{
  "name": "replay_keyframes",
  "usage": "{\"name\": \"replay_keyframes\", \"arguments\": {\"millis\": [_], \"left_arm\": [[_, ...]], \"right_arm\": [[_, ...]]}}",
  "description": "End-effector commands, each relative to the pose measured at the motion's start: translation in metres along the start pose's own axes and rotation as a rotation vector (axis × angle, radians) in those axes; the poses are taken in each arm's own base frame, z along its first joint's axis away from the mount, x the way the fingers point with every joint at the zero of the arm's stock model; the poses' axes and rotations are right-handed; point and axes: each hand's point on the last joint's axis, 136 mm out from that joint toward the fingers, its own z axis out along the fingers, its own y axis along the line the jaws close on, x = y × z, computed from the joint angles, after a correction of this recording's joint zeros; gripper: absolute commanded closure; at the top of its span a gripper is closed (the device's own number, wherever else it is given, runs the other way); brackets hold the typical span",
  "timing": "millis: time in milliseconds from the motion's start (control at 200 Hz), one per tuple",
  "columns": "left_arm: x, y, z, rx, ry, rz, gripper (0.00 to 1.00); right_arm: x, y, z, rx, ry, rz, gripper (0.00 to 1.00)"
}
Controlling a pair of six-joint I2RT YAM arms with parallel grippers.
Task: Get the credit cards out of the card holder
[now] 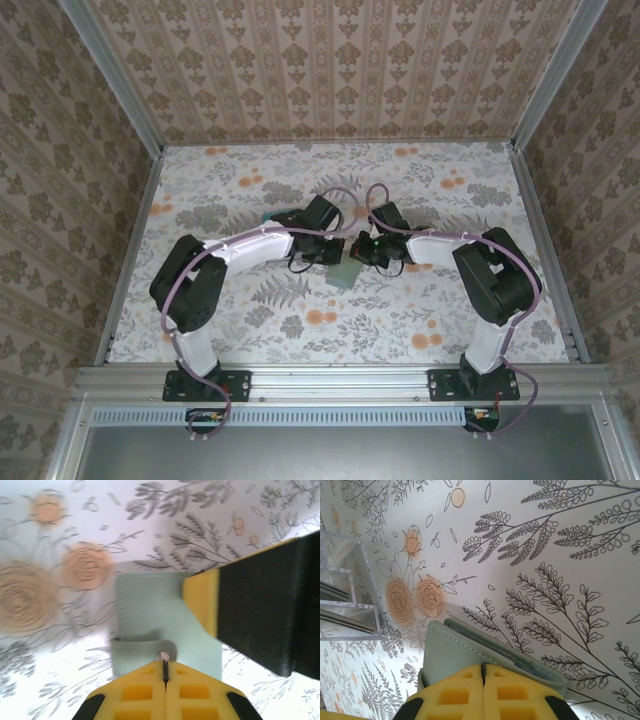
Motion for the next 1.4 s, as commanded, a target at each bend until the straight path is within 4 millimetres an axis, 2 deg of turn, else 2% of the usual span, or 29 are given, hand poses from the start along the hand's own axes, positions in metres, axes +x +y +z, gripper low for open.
{"name": "replay_keyframes", "arguments": {"millis": [0, 245, 375, 430, 540, 600, 690, 900, 1120, 1395], "left_arm": [[-0.014, 0.006, -0.024, 0.000, -0.084, -0.048, 1.00], [-0.010, 0.004, -0.025, 0.017, -0.069, -0.045, 1.00], [-0.003, 0.002, -0.017, 0.008, -0.008, -0.027, 1.00], [0.000, -0.001, -0.014, -0.009, 0.010, -0.008, 0.86], [0.007, -0.009, -0.008, -0.036, 0.046, 0.026, 0.75], [0.010, -0.011, -0.004, -0.060, 0.072, 0.037, 0.74], [0.014, -0.014, 0.002, -0.087, 0.105, 0.050, 0.65], [0.012, -0.022, 0.013, -0.110, 0.129, 0.113, 0.61], [0.012, -0.020, 0.025, -0.129, 0.166, 0.190, 0.58], [0.014, -0.019, 0.039, -0.155, 0.209, 0.260, 0.55]], "right_arm": [[0.064, -0.115, 0.013, 0.398, 0.171, 0.082, 1.00], [0.065, -0.114, 0.012, 0.394, 0.170, 0.070, 1.00], [0.047, -0.082, 0.002, 0.283, 0.112, 0.012, 1.00], [0.035, -0.063, -0.008, 0.238, 0.070, -0.020, 0.99], [0.012, -0.030, -0.033, 0.155, -0.017, -0.065, 0.88], [0.004, -0.020, -0.046, 0.133, -0.057, -0.074, 0.85], [-0.001, -0.019, -0.060, 0.136, -0.099, -0.074, 0.84], [0.012, -0.040, -0.073, 0.164, -0.131, -0.031, 0.77], [0.027, -0.051, -0.074, 0.155, -0.121, -0.003, 0.72], [0.028, -0.050, -0.076, 0.144, -0.123, 0.009, 0.71]]}}
